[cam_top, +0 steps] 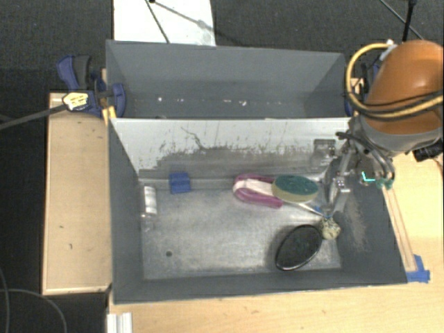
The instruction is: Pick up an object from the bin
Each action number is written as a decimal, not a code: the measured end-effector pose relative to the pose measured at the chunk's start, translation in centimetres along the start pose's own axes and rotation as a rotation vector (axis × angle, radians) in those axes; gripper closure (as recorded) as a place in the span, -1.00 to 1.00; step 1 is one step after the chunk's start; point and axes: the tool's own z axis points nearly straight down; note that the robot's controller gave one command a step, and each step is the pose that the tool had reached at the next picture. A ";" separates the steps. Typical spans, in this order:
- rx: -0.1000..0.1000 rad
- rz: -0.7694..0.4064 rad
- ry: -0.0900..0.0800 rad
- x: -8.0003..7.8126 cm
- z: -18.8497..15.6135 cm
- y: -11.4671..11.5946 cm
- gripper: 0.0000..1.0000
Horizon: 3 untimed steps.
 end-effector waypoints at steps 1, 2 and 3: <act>-0.001 -0.065 -0.015 3.9 14.2 -2.2 -1.00; 0.009 -0.355 -0.017 7.0 15.9 -0.2 -1.00; 0.005 -0.357 -0.008 7.3 16.2 -0.1 1.00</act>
Offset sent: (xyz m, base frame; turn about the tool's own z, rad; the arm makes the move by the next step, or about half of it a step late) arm -0.0436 -0.0229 -0.1445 -0.0642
